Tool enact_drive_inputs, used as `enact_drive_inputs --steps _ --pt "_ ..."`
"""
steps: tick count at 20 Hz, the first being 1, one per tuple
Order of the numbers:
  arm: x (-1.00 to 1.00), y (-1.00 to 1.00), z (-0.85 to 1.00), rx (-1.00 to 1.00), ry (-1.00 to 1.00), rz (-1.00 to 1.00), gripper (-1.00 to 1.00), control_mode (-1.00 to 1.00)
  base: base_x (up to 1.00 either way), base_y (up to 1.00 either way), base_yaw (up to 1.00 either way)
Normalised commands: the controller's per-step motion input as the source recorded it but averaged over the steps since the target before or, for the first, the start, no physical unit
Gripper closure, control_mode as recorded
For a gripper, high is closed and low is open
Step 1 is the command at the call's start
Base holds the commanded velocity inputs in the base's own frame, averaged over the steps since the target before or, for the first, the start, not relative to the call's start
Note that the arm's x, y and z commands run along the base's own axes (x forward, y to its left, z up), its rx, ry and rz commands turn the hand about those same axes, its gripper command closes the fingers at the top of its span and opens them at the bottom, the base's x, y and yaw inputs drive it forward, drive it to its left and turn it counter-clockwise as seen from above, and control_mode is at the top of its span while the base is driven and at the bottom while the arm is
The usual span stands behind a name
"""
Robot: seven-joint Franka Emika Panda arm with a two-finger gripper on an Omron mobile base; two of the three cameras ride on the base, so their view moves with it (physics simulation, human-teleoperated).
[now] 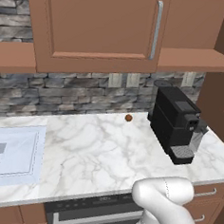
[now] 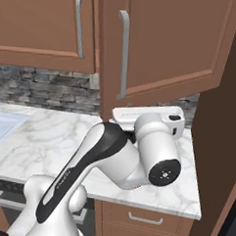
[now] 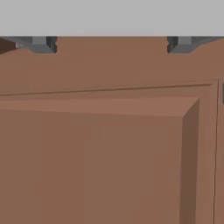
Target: Close all open cabinet doors.
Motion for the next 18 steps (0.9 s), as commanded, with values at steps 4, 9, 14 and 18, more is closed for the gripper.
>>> enact_drive_inputs --steps 4,9,14,18 --pt "0.3 0.32 0.0 0.0 0.0 0.0 -1.0 -1.0 0.0 0.0 0.0" --pt "0.32 0.35 0.0 0.0 0.0 0.0 -1.0 -1.0 0.0 0.0 0.0" --pt "0.34 0.33 0.0 0.0 0.0 0.0 -1.0 -1.0 0.0 0.0 0.0" --pt "0.39 0.2 0.0 0.0 -0.02 0.0 -1.0 -1.0 0.0 0.0 0.0"
